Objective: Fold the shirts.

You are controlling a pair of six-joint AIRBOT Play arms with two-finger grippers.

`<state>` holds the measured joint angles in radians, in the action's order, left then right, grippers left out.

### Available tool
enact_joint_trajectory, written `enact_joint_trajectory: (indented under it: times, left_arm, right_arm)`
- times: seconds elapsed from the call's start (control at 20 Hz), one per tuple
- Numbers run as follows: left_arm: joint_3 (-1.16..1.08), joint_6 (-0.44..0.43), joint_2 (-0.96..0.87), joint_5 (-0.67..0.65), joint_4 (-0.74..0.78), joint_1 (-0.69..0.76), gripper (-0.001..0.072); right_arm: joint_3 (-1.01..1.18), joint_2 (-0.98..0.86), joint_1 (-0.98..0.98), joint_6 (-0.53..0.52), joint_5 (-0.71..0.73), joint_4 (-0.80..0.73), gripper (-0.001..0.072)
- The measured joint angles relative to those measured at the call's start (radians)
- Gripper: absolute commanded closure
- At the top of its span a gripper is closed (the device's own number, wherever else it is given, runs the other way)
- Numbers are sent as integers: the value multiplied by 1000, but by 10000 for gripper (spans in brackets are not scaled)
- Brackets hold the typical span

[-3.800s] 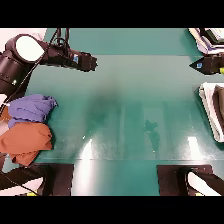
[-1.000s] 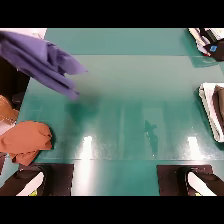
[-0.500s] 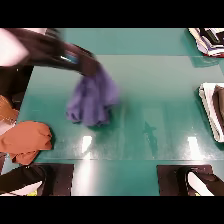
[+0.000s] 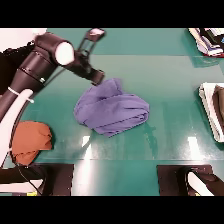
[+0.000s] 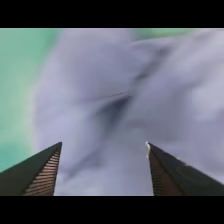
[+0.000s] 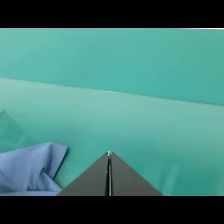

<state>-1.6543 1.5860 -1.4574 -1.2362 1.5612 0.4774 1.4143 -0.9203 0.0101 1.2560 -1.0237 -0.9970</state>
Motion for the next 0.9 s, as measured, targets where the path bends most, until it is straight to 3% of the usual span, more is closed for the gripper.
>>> enact_joint_trajectory:
  times: [0.3, 0.75, 0.8, 0.85, 0.9]
  left_arm:
    - [264, 2, -16, 115, -127, -262, 101]
    - [411, -130, -139, 263, -371, -326, 104]
    - [412, -146, -146, 269, -403, -328, 199]
    - [411, -156, -152, 277, -420, -329, 478]
    - [407, -164, -158, 275, -428, -330, 687]
  right_arm:
    - [0, -64, 0, 0, -91, 1, 695]
    - [-10, -200, 4, 0, -212, 1, 695]
    - [-21, -207, 4, 0, -218, 1, 696]
    - [-40, -212, 2, 0, -221, 2, 695]
    - [-63, -216, -3, 0, -224, 2, 695]
